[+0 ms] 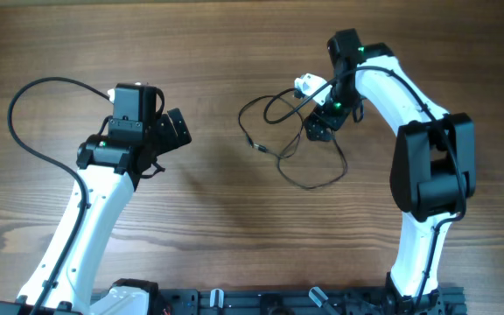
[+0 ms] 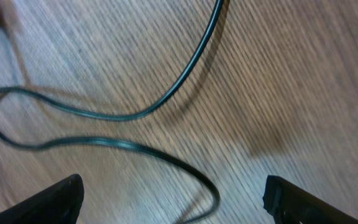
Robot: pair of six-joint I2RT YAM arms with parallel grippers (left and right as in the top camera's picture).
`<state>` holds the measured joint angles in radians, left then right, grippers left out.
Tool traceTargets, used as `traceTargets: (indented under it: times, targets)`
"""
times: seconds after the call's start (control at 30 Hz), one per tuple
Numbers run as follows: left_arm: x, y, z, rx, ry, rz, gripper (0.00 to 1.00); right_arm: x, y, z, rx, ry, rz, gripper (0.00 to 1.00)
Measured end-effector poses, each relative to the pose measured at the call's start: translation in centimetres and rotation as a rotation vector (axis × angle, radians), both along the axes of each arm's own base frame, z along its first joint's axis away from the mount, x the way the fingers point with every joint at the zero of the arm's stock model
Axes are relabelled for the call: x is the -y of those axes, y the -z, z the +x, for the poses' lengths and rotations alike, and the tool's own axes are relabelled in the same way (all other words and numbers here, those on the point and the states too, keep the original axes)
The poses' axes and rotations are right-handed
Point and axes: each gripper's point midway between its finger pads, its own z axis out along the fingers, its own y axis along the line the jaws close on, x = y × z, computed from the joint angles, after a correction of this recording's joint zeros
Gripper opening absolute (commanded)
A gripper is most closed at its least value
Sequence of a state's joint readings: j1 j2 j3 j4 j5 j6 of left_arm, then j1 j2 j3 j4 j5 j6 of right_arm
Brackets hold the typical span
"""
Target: Untangle cables
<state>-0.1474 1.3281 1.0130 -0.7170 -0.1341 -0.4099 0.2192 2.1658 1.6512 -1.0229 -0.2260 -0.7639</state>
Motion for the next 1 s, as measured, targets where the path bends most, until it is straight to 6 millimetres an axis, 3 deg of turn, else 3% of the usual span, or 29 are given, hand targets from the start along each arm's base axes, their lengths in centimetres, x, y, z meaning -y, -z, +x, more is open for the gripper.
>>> traceTargets:
  times: [0.23,0.5,0.73,0.87,1.0]
  targets:
    - [0.1,0.0,0.0,-0.001,0.002,-0.004,1.0,-3.4,-0.7,2.1,0.05,0.093,0.189,0.95]
    - [0.1,0.0,0.0,-0.001,0.002,-0.004,1.0,-7.2,-1.4,2.2,0.059,0.114,0.262,0.96]
    - [0.1,0.0,0.0,-0.001,0.002,-0.004,1.0,-6.6,-1.2,3.7,0.119,0.152,0.219,1.0]
    - [0.0,0.1,-0.2,-0.01,0.002,-0.003,1.0,-5.7,-0.5,0.9,0.07,-0.048,0.164,0.99]
    - [0.1,0.0,0.0,-0.002,0.002,-0.004,1.0,-5.2,-0.3,-0.7,0.023,-0.113,0.145,1.0]
